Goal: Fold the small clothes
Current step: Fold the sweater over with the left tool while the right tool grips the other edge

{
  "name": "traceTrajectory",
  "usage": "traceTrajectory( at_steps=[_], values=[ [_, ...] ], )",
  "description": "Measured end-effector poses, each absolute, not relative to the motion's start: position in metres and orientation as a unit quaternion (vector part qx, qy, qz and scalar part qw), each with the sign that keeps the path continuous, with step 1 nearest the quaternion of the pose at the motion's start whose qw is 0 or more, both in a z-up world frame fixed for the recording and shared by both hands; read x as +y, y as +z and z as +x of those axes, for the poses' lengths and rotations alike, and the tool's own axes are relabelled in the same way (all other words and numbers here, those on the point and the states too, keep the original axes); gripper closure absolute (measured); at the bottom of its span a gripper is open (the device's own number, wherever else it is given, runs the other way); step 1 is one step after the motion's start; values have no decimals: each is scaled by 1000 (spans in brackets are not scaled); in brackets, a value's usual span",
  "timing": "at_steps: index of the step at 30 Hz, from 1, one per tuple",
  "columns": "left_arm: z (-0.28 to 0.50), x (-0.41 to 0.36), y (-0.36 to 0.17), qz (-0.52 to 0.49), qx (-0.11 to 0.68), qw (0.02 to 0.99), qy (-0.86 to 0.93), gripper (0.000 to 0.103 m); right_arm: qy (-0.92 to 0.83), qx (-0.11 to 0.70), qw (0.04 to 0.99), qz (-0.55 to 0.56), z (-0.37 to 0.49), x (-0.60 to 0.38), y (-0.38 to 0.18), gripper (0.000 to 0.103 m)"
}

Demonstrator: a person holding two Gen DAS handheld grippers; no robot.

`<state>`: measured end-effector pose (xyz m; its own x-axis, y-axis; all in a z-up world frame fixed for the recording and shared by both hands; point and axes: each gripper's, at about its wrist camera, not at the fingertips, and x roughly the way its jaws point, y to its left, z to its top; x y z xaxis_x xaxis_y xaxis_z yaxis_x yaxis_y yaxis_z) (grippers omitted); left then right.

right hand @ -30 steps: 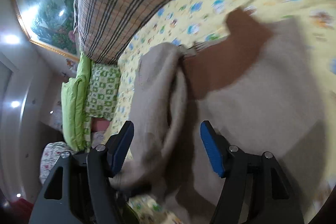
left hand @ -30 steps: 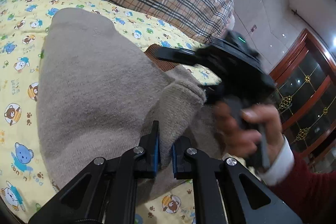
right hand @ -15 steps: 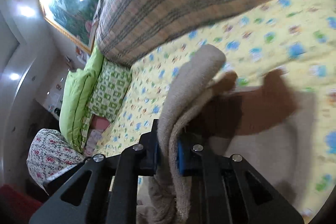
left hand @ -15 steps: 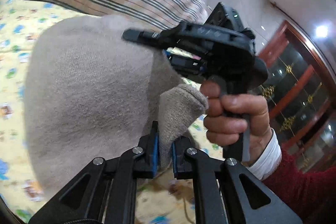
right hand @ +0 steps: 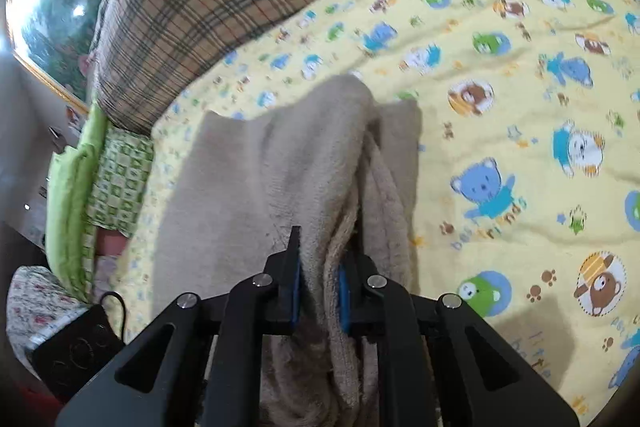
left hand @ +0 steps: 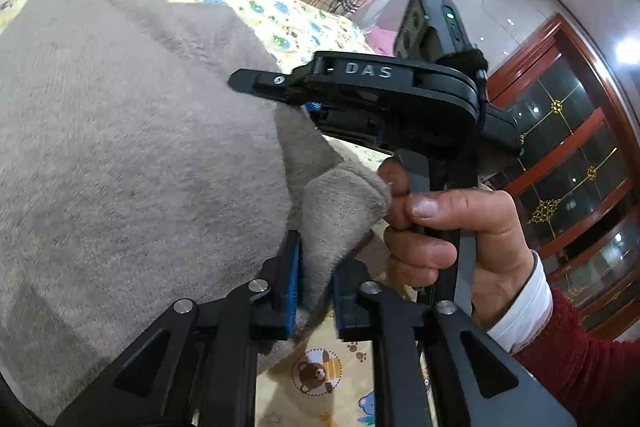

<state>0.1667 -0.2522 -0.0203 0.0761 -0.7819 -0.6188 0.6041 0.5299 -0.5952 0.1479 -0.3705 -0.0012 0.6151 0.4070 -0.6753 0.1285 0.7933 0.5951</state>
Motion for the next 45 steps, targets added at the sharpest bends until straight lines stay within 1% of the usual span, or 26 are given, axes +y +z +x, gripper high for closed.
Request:
traceTrajectory(
  at_steps=[2, 4, 5, 6, 7, 8, 9, 10, 11, 12, 16, 19, 20, 22, 23, 24, 29, 33, 34, 36, 37, 38, 39, 40, 42, 45],
  values=[
    [165, -251, -18, -91, 487, 729, -472, 87, 78, 425, 844, 317, 142, -376, 0, 86],
    [159, -246, -13, -91, 489, 729, -469, 79, 69, 423, 847, 316, 138, -379, 5, 84],
    [157, -243, -9, -92, 489, 729, -469, 72, 63, 421, 849, 314, 136, -380, 7, 81],
    [153, -241, -7, -92, 490, 728, -470, 60, 57, 421, 851, 309, 133, -380, 10, 78],
    [147, -240, -4, -91, 491, 727, -471, 55, 48, 421, 854, 301, 130, -380, 15, 77],
    [141, -234, 1, -93, 490, 725, -475, 48, 41, 420, 857, 296, 128, -380, 18, 73],
    [134, -229, 5, -93, 486, 726, -477, 44, 36, 418, 858, 296, 125, -381, 20, 66],
    [130, -226, 9, -89, 485, 728, -477, 43, 31, 415, 859, 297, 121, -382, 23, 60],
    [129, -222, 12, -85, 484, 730, -474, 42, 28, 412, 861, 297, 118, -382, 25, 49],
    [128, -217, 14, -83, 484, 733, -471, 42, 25, 408, 863, 296, 112, -383, 28, 41],
    [134, -191, 26, -95, 483, 746, -448, 39, 25, 405, 864, 299, 101, -386, 29, 40],
    [152, -166, 35, -115, 474, 768, -414, 35, 42, 409, 855, 315, 98, -387, 22, 40],
    [162, -162, 36, -118, 470, 777, -401, 32, 47, 410, 853, 318, 99, -387, 20, 40],
    [179, -151, 37, -124, 463, 801, -359, 31, 53, 414, 850, 320, 101, -385, 15, 37],
    [191, -147, 35, -129, 467, 805, -342, 30, 55, 415, 849, 324, 103, -386, 12, 33],
    [202, -146, 32, -134, 474, 802, -337, 30, 56, 413, 846, 331, 105, -387, 9, 32],
    [253, -160, 3, -163, 514, 776, -329, 30, 74, 418, 834, 353, 115, -389, -1, 31],
    [280, -166, -30, -219, 538, 738, -343, 19, 94, 427, 821, 367, 122, -389, -9, 30],
    [286, -167, -39, -227, 545, 727, -350, 19, 98, 430, 818, 370, 125, -389, -12, 30],
    [298, -167, -60, -267, 554, 699, -365, 26, 103, 432, 818, 364, 127, -385, -14, 30],
    [301, -165, -62, -275, 550, 699, -365, 28, 109, 438, 818, 357, 130, -381, -14, 33],
    [302, -166, -62, -269, 549, 703, -364, 32, 114, 442, 816, 355, 132, -378, -14, 49],
    [301, -165, -60, -263, 547, 707, -362, 36, 125, 447, 808, 363, 134, -374, -16, 57],
    [300, -163, -58, -259, 544, 712, -362, 38, 126, 449, 803, 371, 135, -371, -18, 60],
    [292, -157, -51, -255, 535, 721, -360, 44, 121, 443, 815, 353, 133, -362, -10, 65],
    [273, -135, -25, -248, 513, 740, -358, 51, 127, 423, 830, 339, 128, -345, 9, 67]
  ],
)
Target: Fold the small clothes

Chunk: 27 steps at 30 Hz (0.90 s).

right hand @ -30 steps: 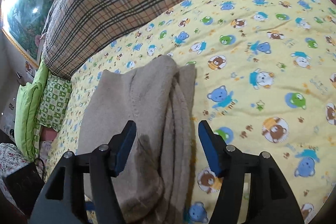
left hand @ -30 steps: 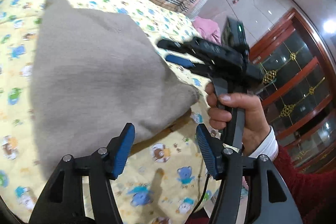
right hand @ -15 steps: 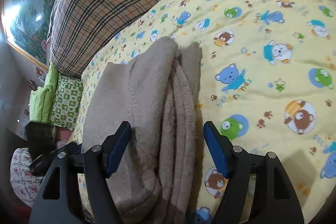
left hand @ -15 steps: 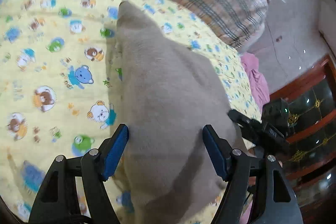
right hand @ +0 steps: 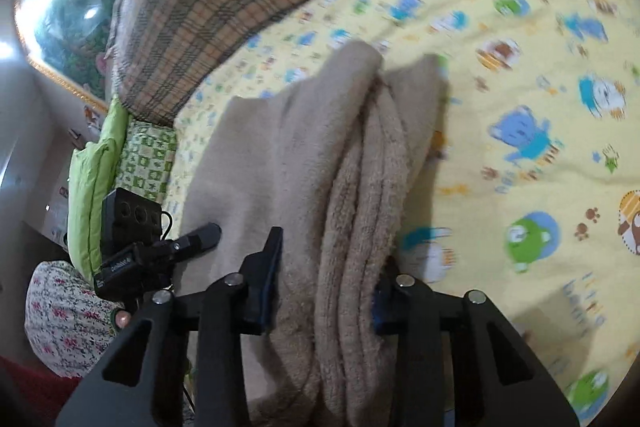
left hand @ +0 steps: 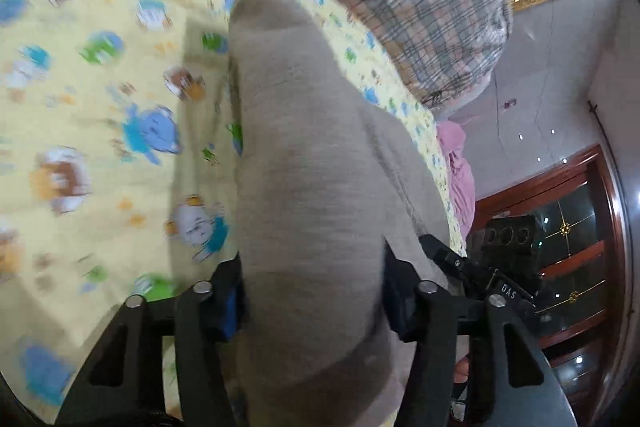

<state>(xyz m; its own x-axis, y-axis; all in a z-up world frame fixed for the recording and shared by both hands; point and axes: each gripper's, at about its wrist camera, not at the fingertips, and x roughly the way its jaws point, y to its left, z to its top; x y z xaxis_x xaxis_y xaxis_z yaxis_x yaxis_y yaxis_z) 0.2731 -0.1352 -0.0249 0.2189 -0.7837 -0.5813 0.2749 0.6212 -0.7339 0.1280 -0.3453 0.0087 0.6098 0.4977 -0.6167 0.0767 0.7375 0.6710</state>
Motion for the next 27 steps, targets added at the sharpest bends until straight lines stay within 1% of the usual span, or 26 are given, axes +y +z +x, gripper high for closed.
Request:
traceTrajectory(
  at_steps=[4, 11, 13, 16, 17, 19, 21, 23, 25, 26, 27],
  values=[
    [247, -77, 5, -241, 490, 771, -328, 52, 163, 404, 836, 334, 135, -313, 28, 68],
    [211, 43, 39, -245, 450, 818, -262, 52, 263, 390, 818, 332, 172, -222, 32, 68],
    [207, 71, 35, -248, 455, 818, -249, 52, 280, 388, 812, 335, 182, -202, 28, 69],
    [205, 90, 14, -249, 477, 811, -232, 52, 282, 407, 800, 340, 195, -183, 12, 69],
    [206, 92, 3, -250, 485, 806, -229, 50, 278, 417, 796, 341, 197, -178, 4, 69],
    [205, 99, -15, -259, 491, 799, -232, 42, 269, 430, 793, 339, 195, -177, -7, 68],
    [207, 107, -24, -286, 493, 784, -246, 38, 258, 445, 790, 335, 192, -180, -15, 63],
    [211, 108, -24, -281, 492, 785, -250, 36, 252, 459, 785, 330, 189, -183, -19, 59],
    [217, 108, -20, -273, 487, 791, -249, 35, 246, 467, 783, 329, 187, -190, -14, 54],
    [222, 110, -17, -272, 483, 794, -247, 33, 235, 471, 788, 320, 187, -194, -8, 50],
    [228, 111, -15, -273, 481, 796, -245, 30, 222, 467, 798, 309, 187, -199, -1, 47]
  ],
)
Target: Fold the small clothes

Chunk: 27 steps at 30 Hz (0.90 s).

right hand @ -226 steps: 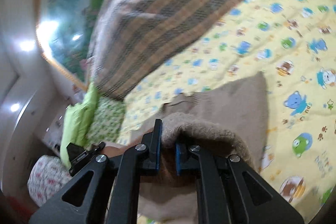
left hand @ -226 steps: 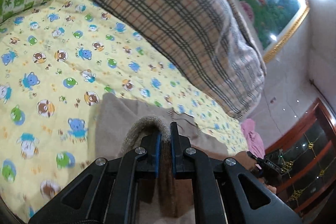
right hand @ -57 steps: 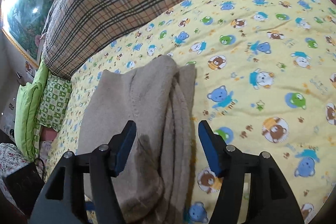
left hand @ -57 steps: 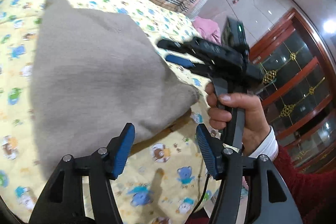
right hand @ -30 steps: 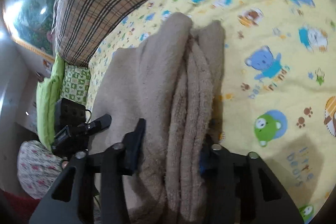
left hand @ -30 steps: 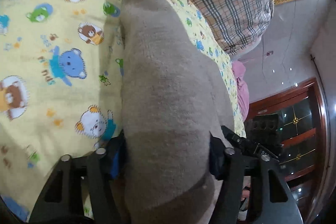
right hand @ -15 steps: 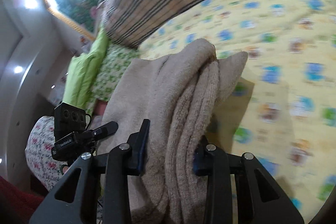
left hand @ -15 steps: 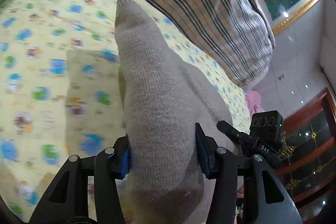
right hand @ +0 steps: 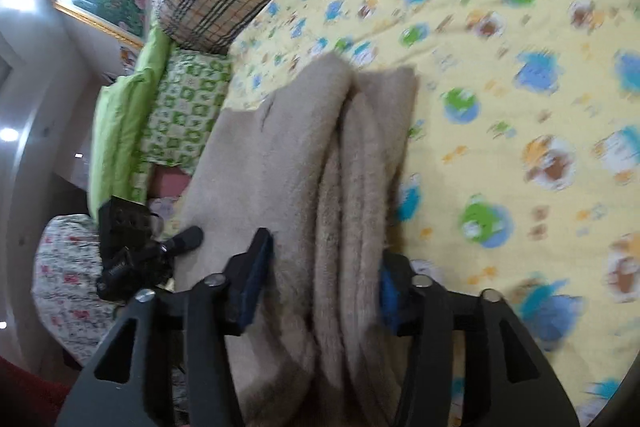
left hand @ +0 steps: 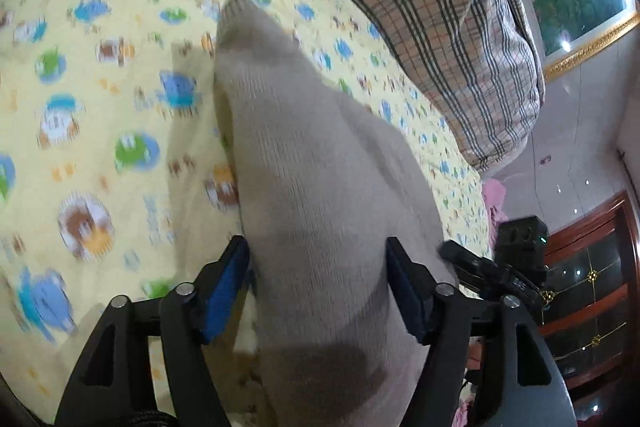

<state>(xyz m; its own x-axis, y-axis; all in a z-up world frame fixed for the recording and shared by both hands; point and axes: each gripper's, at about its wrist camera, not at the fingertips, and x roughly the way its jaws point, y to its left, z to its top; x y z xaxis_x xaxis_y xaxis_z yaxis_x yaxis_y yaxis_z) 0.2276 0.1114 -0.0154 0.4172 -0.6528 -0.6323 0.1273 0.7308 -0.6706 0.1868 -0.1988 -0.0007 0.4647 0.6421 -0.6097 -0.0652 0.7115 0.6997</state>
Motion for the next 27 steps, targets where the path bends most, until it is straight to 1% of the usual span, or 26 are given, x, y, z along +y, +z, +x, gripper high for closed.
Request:
traceTrajectory(
  at_steps=[4, 7, 8, 9, 10, 11, 12, 15, 16, 18, 19, 21, 24, 25, 26, 27],
  values=[
    [264, 126, -14, -301, 471, 799, -223, 29, 191, 447, 834, 263, 199, -204, 27, 47],
    [299, 138, -30, -335, 477, 787, -204, 29, 208, 442, 835, 252, 222, -193, 33, 47],
    [308, 140, -36, -340, 480, 785, -195, 31, 210, 445, 836, 245, 229, -188, 31, 47],
    [315, 142, -42, -346, 479, 783, -191, 40, 205, 454, 834, 238, 240, -180, 25, 56],
    [321, 143, -45, -352, 474, 785, -188, 46, 205, 464, 829, 236, 247, -174, 19, 66],
    [327, 144, -47, -352, 471, 788, -183, 60, 208, 476, 822, 235, 254, -168, 12, 84],
    [332, 141, -47, -348, 470, 790, -183, 77, 208, 480, 821, 231, 258, -164, 9, 89],
    [349, 126, -37, -315, 465, 807, -185, 88, 215, 454, 835, 225, 253, -167, 18, 93],
    [353, 116, -30, -284, 459, 822, -181, 91, 216, 441, 840, 229, 249, -173, 24, 93],
    [360, 99, -21, -222, 451, 851, -155, 91, 199, 427, 852, 227, 242, -185, 33, 93],
    [366, 89, -19, -175, 446, 869, -126, 91, 191, 428, 856, 219, 243, -186, 33, 93],
    [379, 77, -25, -117, 455, 879, -83, 90, 171, 448, 853, 205, 247, -188, 20, 93],
    [384, 75, -25, -96, 465, 878, -61, 88, 170, 478, 833, 219, 253, -188, -3, 91],
    [380, 77, -19, -96, 464, 878, -60, 87, 168, 476, 833, 226, 250, -189, -1, 88],
    [372, 80, -9, -96, 457, 882, -62, 87, 164, 473, 834, 231, 246, -192, 5, 82],
    [359, 82, 1, -97, 448, 886, -67, 82, 158, 468, 837, 235, 240, -195, 12, 78]
  ],
)
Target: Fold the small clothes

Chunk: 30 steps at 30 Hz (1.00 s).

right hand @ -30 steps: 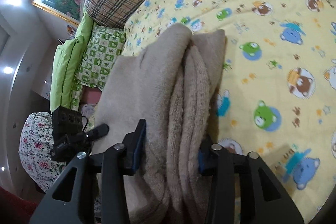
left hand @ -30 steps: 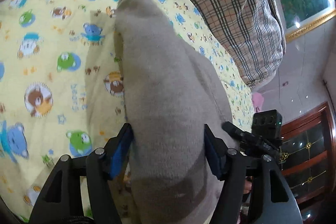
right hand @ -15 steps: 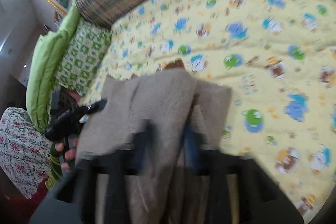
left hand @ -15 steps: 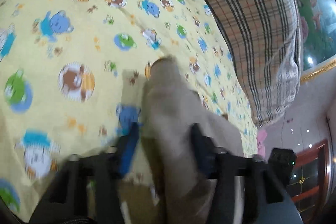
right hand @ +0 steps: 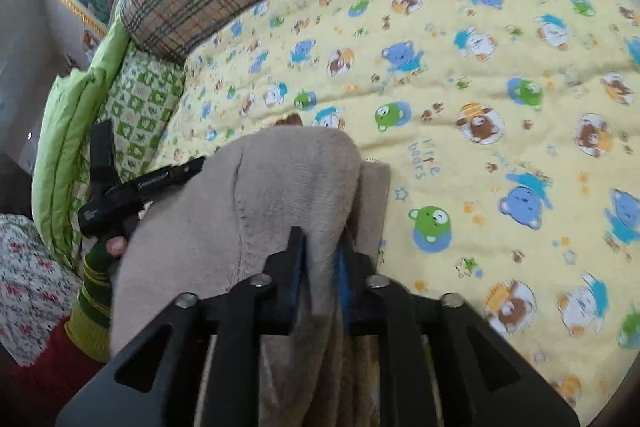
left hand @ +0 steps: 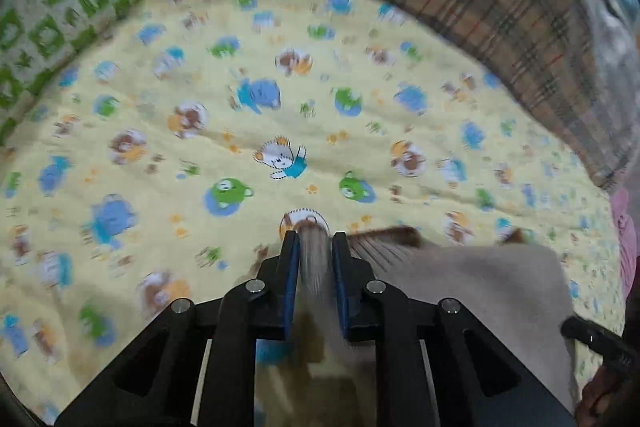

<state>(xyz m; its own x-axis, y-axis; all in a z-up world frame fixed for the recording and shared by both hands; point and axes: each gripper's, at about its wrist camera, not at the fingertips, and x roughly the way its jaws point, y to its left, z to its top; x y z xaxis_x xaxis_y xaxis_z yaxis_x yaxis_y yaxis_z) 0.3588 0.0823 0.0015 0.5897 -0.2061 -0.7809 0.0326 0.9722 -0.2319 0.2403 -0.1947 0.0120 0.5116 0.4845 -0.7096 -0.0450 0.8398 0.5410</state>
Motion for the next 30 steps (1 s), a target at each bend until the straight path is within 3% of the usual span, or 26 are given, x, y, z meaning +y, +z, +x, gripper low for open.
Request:
traceTrajectory(
  at_steps=[3, 6, 12, 16, 25, 26, 27, 28, 30],
  values=[
    [306, 90, 25, -104, 432, 890, -98, 59, 160, 446, 846, 243, 214, -206, 32, 77],
    [241, 93, 36, -102, 420, 893, -129, 54, 171, 432, 848, 256, 182, -212, 42, 69],
    [116, 83, 25, -94, 434, 879, -175, 46, 178, 430, 842, 273, 109, -220, 33, 68],
    [71, 59, 3, -55, 455, 871, -179, 46, 178, 435, 843, 262, 86, -213, 23, 67],
    [68, 29, -20, -35, 440, 890, -112, 46, 193, 451, 835, 248, 90, -195, 8, 67],
    [71, 30, -22, -36, 441, 891, -103, 50, 196, 455, 833, 247, 91, -193, 6, 69],
    [73, 32, -24, -44, 442, 891, -94, 58, 198, 455, 832, 247, 92, -191, 6, 89],
    [75, 35, -25, -60, 445, 889, -90, 62, 201, 456, 832, 245, 93, -188, 6, 95],
    [72, 42, -21, -97, 441, 888, -85, 74, 201, 450, 837, 237, 93, -185, 14, 96]
  ],
)
